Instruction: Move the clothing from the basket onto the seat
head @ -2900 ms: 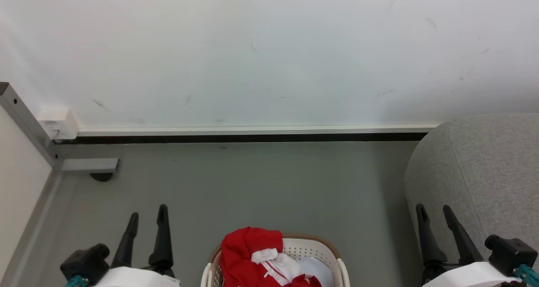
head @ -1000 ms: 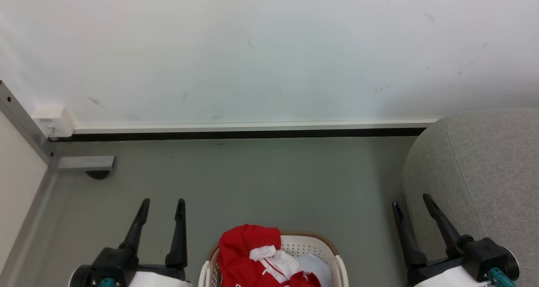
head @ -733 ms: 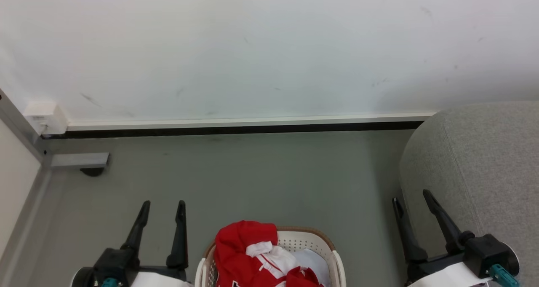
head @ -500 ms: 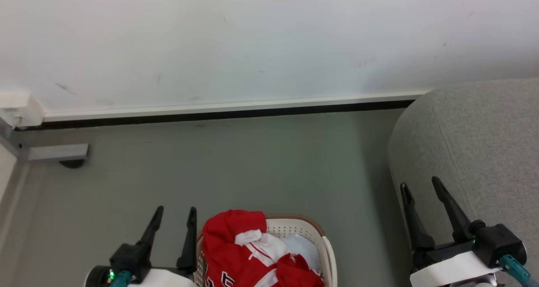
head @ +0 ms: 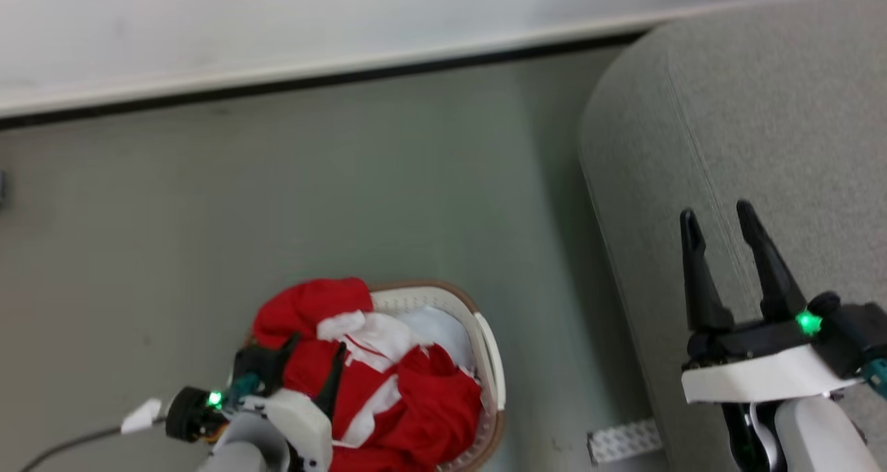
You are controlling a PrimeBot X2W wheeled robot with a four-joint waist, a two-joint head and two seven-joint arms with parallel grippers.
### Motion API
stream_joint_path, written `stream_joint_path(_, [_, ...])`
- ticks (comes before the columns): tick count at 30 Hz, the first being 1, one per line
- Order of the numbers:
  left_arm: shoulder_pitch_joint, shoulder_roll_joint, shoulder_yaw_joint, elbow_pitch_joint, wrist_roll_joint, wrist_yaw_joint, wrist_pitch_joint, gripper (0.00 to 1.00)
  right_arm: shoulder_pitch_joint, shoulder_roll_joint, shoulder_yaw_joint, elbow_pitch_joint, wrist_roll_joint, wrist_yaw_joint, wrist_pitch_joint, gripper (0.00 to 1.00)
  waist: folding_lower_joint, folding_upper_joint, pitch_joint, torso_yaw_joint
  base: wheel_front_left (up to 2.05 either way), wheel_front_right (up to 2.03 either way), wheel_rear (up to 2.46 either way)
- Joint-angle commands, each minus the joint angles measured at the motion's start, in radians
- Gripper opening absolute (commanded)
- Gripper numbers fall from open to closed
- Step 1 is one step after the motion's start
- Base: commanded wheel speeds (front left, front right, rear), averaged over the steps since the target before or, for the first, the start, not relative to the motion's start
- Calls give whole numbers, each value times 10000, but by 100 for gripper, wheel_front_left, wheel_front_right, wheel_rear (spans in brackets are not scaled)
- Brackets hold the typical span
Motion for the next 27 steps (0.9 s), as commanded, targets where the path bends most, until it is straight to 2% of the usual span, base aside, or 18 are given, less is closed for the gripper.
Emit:
stream_joint_path(1, [-566, 169, -151, 710, 154, -80, 95, 100, -366, 53, -18, -206, 165, -21, -2, 100, -1, -1, 1097, -700, 0, 0, 0])
stream_joint_path(12, [-2653, 477, -1175, 3775, -149, -211, 1236, 100, -1365, 214, -34, -1493, 788, -21, 0, 100, -1, -1, 3052, -1487, 0, 0, 0])
stream_joint_path(15, [-3143, 761, -1483, 4306, -323, -214, 1676, 100, -1563, 242, -48, -1915, 938, -21, 0, 100, -1, -1, 3596, -1704, 0, 0, 0])
stream_joint_path(22, [-3848, 1398, -1692, 4900, -577, -217, 2465, 100, -1652, 254, -86, -2566, 1403, -21, 0, 100, -1, -1, 4421, -2112, 0, 0, 0])
stream_joint_path(27, [-3995, 1440, -2019, 5056, -665, -219, 2850, 100, -1721, 254, -22, -2535, 1691, -21, 0, 100, -1, -1, 4694, -2310, 0, 0, 0])
